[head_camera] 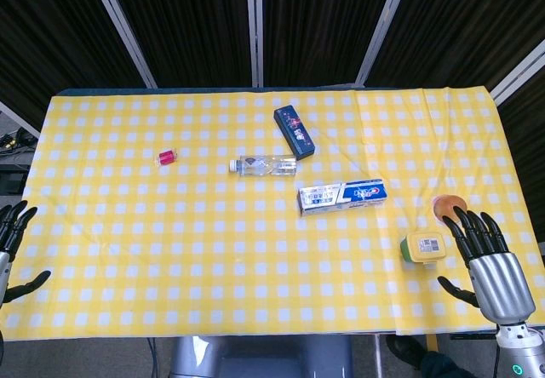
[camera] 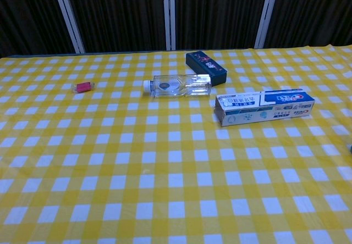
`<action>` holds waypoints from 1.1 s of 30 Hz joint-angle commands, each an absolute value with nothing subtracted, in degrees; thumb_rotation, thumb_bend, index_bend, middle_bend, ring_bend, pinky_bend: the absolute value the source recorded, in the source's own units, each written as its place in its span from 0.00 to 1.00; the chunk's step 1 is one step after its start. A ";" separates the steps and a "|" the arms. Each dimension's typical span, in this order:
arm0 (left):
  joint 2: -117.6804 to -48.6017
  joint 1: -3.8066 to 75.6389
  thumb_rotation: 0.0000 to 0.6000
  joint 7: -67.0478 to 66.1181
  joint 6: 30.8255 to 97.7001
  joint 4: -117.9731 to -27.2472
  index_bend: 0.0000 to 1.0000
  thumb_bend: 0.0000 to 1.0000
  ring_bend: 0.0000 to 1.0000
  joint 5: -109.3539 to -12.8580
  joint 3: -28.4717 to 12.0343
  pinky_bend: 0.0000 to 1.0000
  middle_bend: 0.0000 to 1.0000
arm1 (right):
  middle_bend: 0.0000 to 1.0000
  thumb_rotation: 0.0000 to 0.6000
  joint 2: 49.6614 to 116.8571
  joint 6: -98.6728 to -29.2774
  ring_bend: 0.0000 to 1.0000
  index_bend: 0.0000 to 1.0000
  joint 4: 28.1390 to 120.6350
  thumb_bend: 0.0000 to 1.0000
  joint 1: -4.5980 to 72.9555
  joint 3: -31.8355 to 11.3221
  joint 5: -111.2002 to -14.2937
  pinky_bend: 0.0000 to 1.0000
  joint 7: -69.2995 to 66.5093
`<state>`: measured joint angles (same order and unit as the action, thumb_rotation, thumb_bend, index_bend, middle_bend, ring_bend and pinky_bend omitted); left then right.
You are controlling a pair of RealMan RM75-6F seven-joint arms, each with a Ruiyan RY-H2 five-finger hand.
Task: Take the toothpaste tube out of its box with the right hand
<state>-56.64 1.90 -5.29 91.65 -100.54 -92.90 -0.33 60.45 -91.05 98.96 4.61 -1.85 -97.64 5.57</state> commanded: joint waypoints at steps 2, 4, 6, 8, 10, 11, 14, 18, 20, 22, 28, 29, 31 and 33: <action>-56.73 1.87 1.00 -5.48 91.63 -100.58 0.00 0.00 0.00 -93.12 -0.25 0.00 0.00 | 0.00 1.00 60.43 -90.37 0.00 0.00 98.86 0.00 4.82 -1.70 -97.45 0.00 5.55; -56.82 1.92 1.00 -5.59 91.30 -100.52 0.00 0.00 0.00 -92.99 -0.18 0.00 0.00 | 0.00 1.00 60.54 -89.75 0.00 0.00 98.83 0.00 5.01 -1.59 -97.28 0.00 5.48; -56.81 2.02 1.00 -5.48 91.06 -100.62 0.00 0.00 0.00 -92.79 -0.25 0.00 0.00 | 0.00 1.00 60.69 -88.81 0.00 0.00 98.75 0.00 5.38 -1.63 -96.77 0.00 5.27; -56.77 2.11 1.00 -5.32 91.10 -100.86 0.00 0.00 0.00 -92.72 -0.44 0.00 0.00 | 0.00 1.00 61.05 -87.10 0.00 0.00 98.52 0.00 6.22 -2.01 -95.62 0.00 4.94; -56.80 2.16 1.00 -5.32 91.06 -100.91 0.00 0.00 0.00 -92.68 -0.50 0.00 0.00 | 0.00 1.00 61.62 -84.65 0.00 0.00 98.07 0.00 7.73 -2.70 -94.47 0.00 4.72; -56.83 2.21 1.00 -5.31 90.86 -100.90 0.00 0.00 0.00 -92.53 -0.51 0.00 0.00 | 0.00 1.00 62.04 -82.69 0.00 0.00 97.62 0.00 9.03 -3.32 -93.67 0.00 4.74; -57.22 2.93 1.00 -5.77 89.19 -100.43 0.00 0.00 0.00 -91.09 -0.92 0.00 0.00 | 0.00 1.00 64.67 -72.41 0.00 0.00 93.70 0.00 16.61 -6.75 -90.37 0.00 4.54; -57.82 4.02 1.00 -6.23 86.69 -100.04 0.00 0.00 0.00 -88.77 -1.58 0.00 0.00 | 0.00 1.00 67.10 -60.42 0.00 0.00 88.53 0.00 24.46 -9.04 -86.34 0.00 2.71; -58.15 4.58 1.00 -6.30 85.32 -99.82 0.00 0.00 0.00 -87.39 -1.91 0.00 0.00 | 0.00 1.00 68.25 -55.62 0.00 0.00 86.05 0.00 27.68 -9.81 -84.84 0.00 2.05; -58.45 5.13 1.00 -6.56 84.00 -99.42 0.00 0.00 0.00 -86.12 -2.20 0.00 0.00 | 0.00 1.00 69.58 -51.03 0.00 0.00 83.40 0.00 30.75 -10.45 -83.34 0.00 1.60; -58.96 5.85 1.00 -6.48 82.60 -98.57 0.00 0.00 0.00 -84.09 -2.90 0.00 0.00 | 0.00 1.00 74.92 -41.98 0.00 0.00 75.95 0.00 37.77 -12.19 -78.71 0.00 1.09; -58.97 5.93 1.00 -6.38 82.41 -98.45 0.00 0.00 0.00 -83.82 -2.96 0.00 0.00 | 0.00 1.00 75.68 -41.35 0.00 0.00 74.92 0.00 38.52 -12.34 -78.18 0.00 1.30; -58.99 6.11 1.00 -6.25 81.88 -98.15 0.00 0.00 0.00 -83.09 -3.09 0.00 0.00 | 0.00 1.00 77.60 -40.13 0.00 0.01 72.63 0.01 40.17 -12.69 -76.95 0.00 1.90; -59.01 6.23 1.00 -6.21 81.60 -98.02 0.00 0.00 0.00 -82.60 -3.20 0.00 0.00 | 0.01 1.00 79.41 -39.21 0.00 0.03 70.81 0.05 41.53 -12.91 -75.84 0.02 2.25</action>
